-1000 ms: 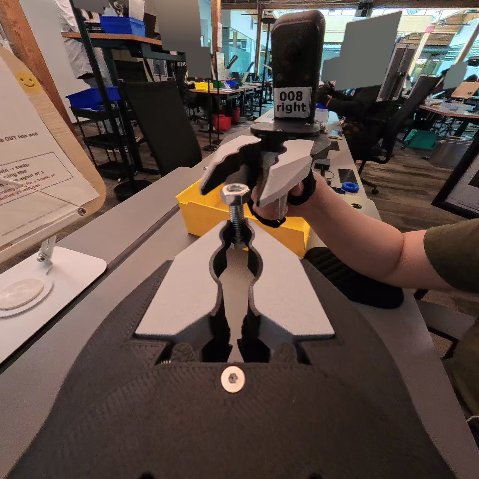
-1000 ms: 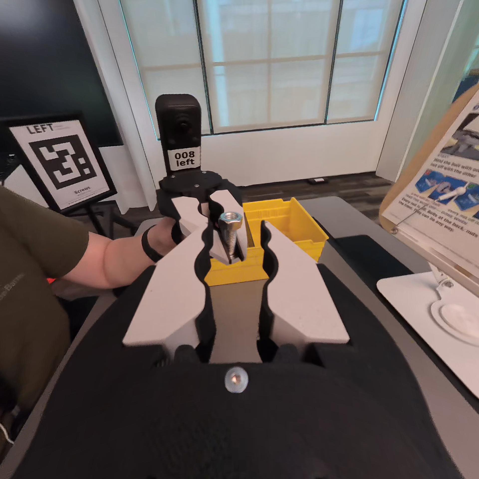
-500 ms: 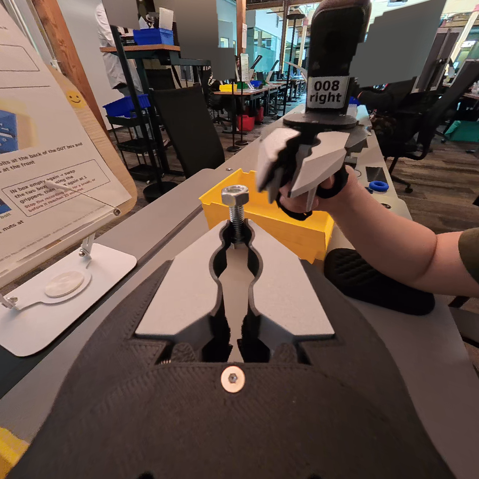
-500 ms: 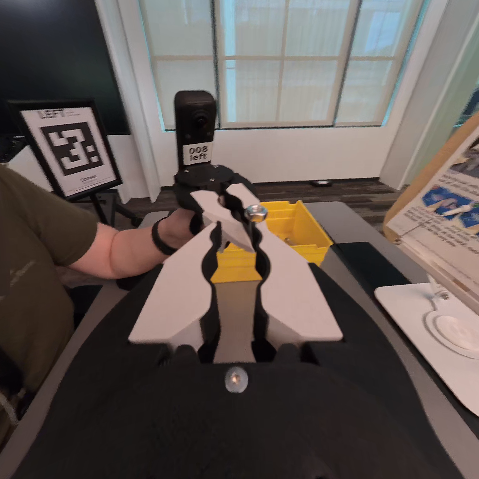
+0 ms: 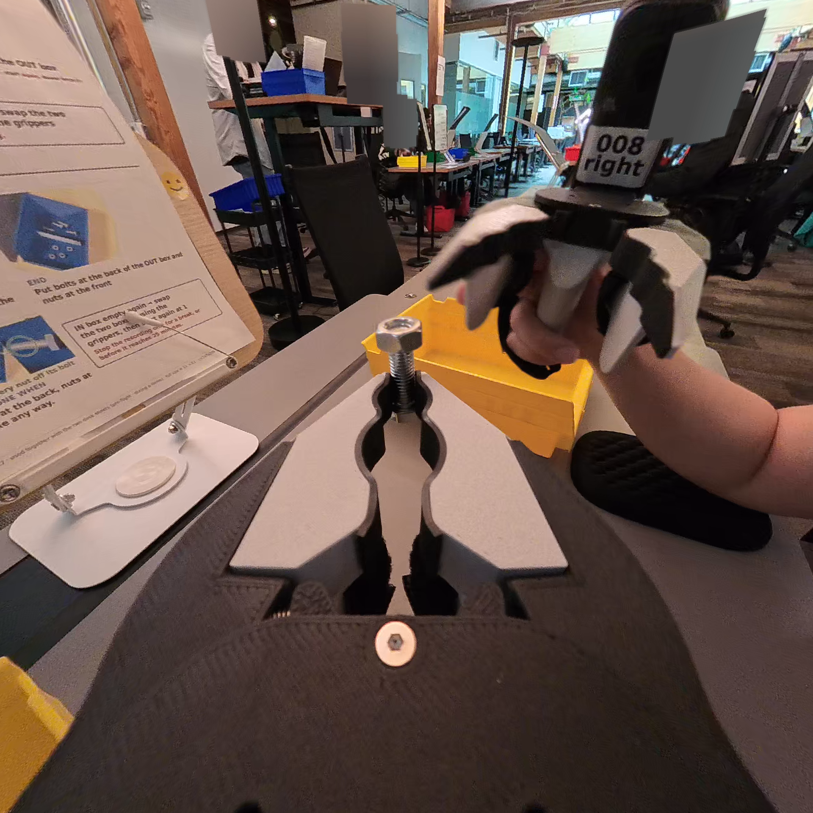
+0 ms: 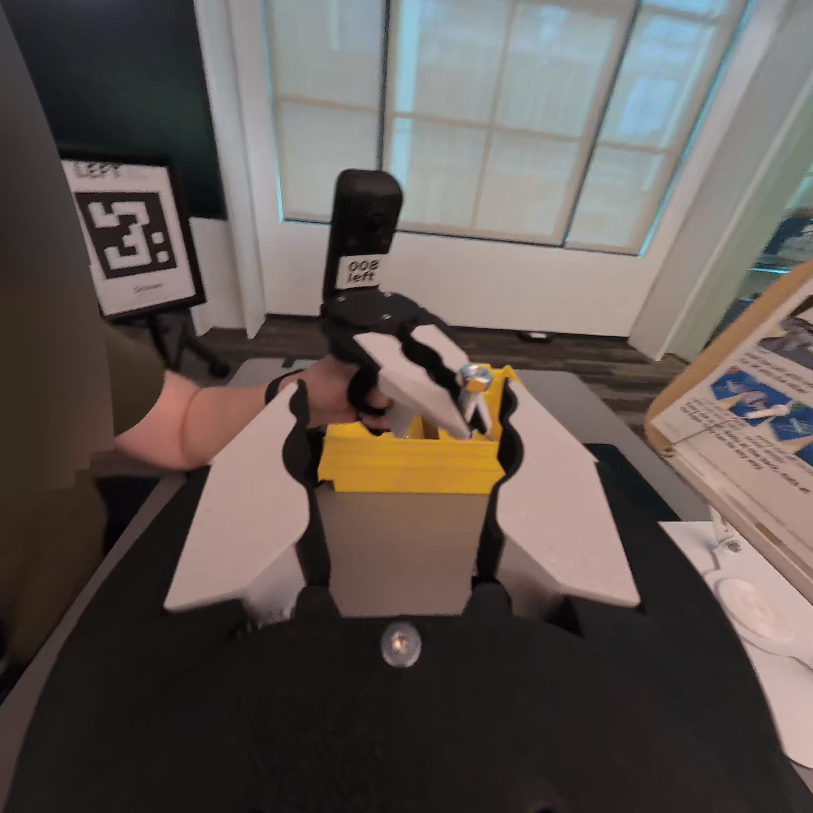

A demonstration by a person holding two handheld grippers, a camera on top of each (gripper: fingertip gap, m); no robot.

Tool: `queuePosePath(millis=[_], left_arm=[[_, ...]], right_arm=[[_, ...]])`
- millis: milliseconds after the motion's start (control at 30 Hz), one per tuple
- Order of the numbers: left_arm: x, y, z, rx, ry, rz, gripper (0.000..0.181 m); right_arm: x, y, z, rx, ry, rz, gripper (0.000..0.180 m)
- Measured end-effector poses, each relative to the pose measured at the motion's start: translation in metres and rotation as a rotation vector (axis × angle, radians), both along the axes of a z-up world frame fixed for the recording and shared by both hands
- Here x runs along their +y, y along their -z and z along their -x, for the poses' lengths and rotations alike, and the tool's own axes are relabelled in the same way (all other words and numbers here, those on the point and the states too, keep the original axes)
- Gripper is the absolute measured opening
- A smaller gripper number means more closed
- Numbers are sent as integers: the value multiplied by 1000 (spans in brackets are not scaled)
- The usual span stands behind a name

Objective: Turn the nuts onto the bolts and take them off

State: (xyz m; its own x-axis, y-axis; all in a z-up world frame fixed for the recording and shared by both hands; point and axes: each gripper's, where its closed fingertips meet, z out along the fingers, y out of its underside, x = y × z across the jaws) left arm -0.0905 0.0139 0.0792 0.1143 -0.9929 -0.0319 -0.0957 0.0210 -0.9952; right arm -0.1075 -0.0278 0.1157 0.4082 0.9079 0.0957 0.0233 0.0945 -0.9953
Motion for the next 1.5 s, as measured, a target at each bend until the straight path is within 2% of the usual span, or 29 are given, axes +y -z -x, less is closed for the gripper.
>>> queuePosePath(millis=[67, 200, 267, 300, 333, 400, 500, 600, 667, 700, 733, 867, 900, 967, 1067, 1133, 1167, 1200, 1267, 1367, 1433, 1500], left_arm=[[-9, 2, -6, 13, 31, -19, 8], [-14, 9, -13, 36, 33, -35, 7], [-4, 8, -8, 29, -5, -26, 7], [0, 5, -4, 18, -21, -17, 7], [6, 4, -1, 19, -45, -19, 8], [7, 5, 1, 30, -50, -36, 7], [-11, 7, -10, 29, 30, -28, 7], [-15, 13, -17, 53, 32, -45, 7], [-6, 13, -13, 46, -4, -36, 7], [-1, 10, -9, 34, -18, -17, 7], [5, 7, -4, 22, -45, -4, 8], [0, -1, 0, 5, -22, -8, 8], [-8, -1, -4, 1, 14, -6, 7], [-24, 2, -13, 10, 81, -6, 7], [-23, 6, -17, 28, 56, -27, 7], [-15, 2, -10, 5, 33, 2, 7], [-10, -1, -6, -12, 20, 27, 7], [-3, -4, -1, -25, -1, 41, 7], [-1, -7, 3, -34, 1, 50, 7], [-13, -5, -4, -23, 45, 46, 7], [-21, 2, -12, 8, 68, 30, 7], [-21, 6, -15, 20, 56, 19, 7]], right_arm=[[8, 6, 6, 3, 21, 3, 101], [3, 23, 24, -62, -46, 43, 105], [-1, 26, 18, -128, -26, 18, 104], [-8, 28, 15, -168, -55, 1, 88], [-14, 27, 13, -182, -70, -6, 79], [-5, 19, 7, -152, -4, -16, 82], [9, 19, 10, -95, 31, 4, 99], [5, 26, 21, -87, -33, 42, 101], [4, 29, 16, -146, -8, 28, 102], [-2, 31, 11, -189, -17, 13, 92], [-11, 30, 8, -216, -53, 15, 72], [-4, 8, -3, -104, 11, 4, 86], [1, 8, -1, -86, 29, 2, 94], [4, 13, 9, -65, 1, 15, 95], [-2, 25, 21, -111, -52, 58, 101], [-7, 25, 14, -159, -36, 35, 99], [-18, 26, 11, -195, -87, 42, 70], [-25, 22, 9, -185, -118, 50, 65], [-17, 14, 3, -145, -58, 47, 66], [8, 12, 1, -71, 37, 57, 84], [12, 14, 7, -14, 9, 95, 88], [6, 19, 16, -18, -56, 143, 84]])
